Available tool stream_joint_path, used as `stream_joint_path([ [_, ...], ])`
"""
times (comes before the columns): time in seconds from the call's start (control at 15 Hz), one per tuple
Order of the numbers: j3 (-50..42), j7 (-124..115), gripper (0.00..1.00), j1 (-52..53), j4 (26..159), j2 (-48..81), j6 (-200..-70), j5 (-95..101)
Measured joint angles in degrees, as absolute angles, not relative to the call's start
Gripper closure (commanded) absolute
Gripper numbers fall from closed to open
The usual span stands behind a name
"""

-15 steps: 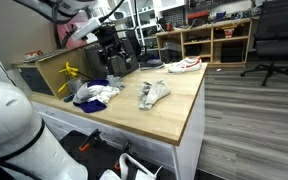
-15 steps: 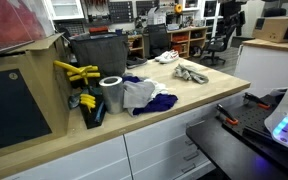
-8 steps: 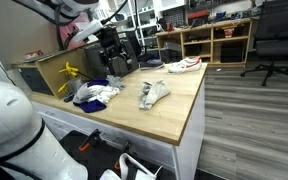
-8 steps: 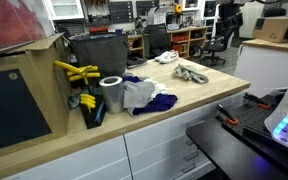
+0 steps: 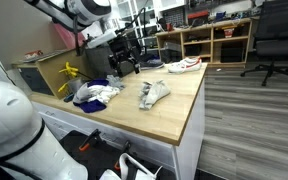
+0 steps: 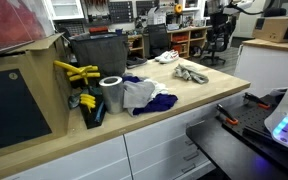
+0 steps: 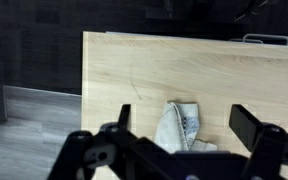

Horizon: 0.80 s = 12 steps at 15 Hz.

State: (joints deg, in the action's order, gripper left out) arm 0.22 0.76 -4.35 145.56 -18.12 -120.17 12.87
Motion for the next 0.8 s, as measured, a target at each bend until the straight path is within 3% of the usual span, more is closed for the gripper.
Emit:
stream_joint_path([
  [0.8,0.6,0.1,0.00,-1.0,128.5,3.4,-123.4,5.9],
])
